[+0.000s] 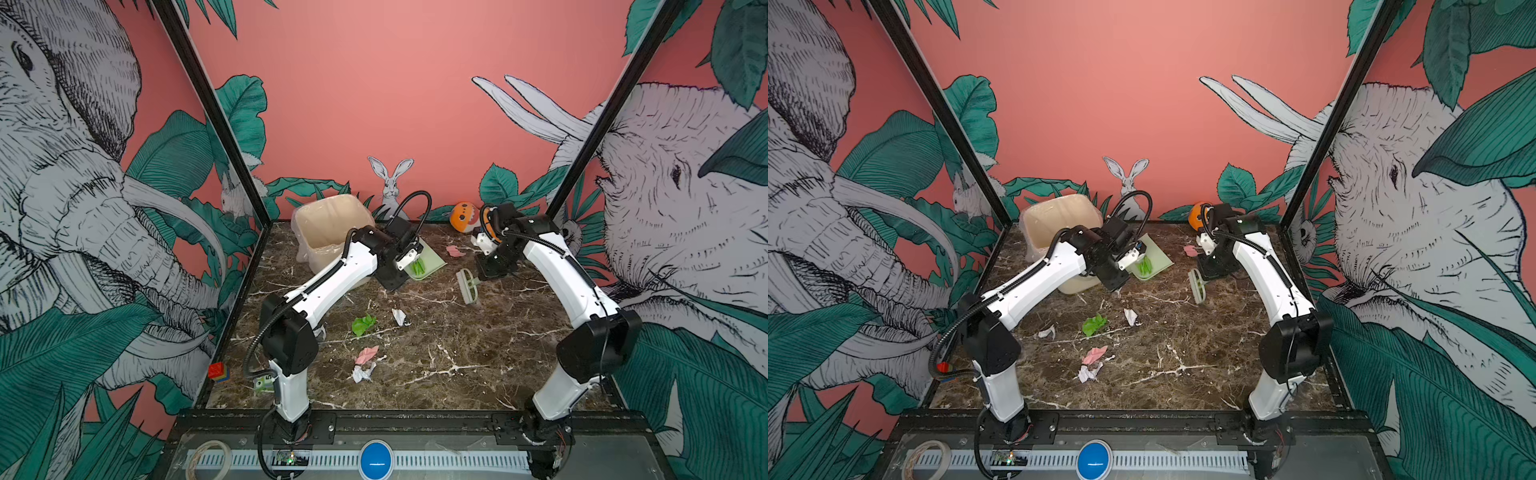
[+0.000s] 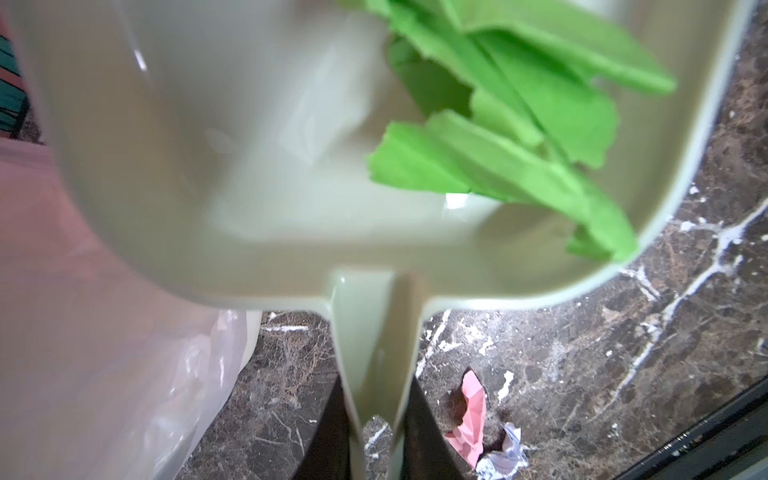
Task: Sweep away the paper scraps from the table
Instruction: 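Lift the dustpan with the left gripper to the bin while the right gripper draws back, then tip the dustpan over the bagged bin with the left gripper to empty it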
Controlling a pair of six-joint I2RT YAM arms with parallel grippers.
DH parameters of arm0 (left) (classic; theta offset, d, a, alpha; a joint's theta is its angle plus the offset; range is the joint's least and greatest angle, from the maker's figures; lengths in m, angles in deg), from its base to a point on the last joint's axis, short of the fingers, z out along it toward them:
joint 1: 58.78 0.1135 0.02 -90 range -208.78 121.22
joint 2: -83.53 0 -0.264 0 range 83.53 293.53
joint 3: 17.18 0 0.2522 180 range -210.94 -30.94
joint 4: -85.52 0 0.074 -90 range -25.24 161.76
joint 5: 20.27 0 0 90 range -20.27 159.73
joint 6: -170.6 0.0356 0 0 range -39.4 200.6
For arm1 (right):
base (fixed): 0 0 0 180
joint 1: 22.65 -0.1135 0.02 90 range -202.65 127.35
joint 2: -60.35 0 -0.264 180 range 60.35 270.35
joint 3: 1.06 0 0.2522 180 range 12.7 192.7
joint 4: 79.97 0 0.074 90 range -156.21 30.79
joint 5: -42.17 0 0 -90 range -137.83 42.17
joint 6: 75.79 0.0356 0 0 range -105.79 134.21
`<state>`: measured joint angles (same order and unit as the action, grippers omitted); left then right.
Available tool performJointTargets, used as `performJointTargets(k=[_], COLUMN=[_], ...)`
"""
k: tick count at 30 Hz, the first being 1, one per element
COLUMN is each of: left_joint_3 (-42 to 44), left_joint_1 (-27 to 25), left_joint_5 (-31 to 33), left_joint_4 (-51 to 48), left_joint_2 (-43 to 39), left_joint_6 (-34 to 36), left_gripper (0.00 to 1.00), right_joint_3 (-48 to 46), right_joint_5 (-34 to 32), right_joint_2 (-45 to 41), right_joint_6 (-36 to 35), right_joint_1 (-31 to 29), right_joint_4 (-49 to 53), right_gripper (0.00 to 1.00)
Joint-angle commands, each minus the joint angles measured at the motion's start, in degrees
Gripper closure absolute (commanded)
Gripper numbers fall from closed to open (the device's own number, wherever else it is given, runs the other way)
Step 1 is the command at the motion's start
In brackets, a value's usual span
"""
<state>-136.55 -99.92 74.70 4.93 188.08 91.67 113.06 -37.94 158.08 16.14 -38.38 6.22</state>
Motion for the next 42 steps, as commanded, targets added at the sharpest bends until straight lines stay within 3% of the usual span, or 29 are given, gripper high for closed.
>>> performJointTargets(k=[1, 18, 42], left_joint_3=[0.0, -9.0, -8.3], left_joint_1=[0.2, 0.6, 29.5], left_joint_5=[-0.2, 5.3, 5.3], left_joint_4=[-5.0, -17.3, -12.9], left_joint_2=[-5.2, -10.7, -16.9], left_joint_6=[-2.1, -5.6, -2.2], left_gripper=[0.87, 0.86, 0.85], right_joint_3=[-1.2, -7.3, -9.4], right_joint_5=[1.0, 3.1, 3.0], right_joint_2=[-2.1, -5.4, -9.2], right_joint_6=[0.7, 1.1, 0.5], right_joint_1=[0.3, 0.3, 0.3], right_joint_4=[-1.8, -4.5, -1.6], right_gripper=[1.0, 1.0, 1.0])
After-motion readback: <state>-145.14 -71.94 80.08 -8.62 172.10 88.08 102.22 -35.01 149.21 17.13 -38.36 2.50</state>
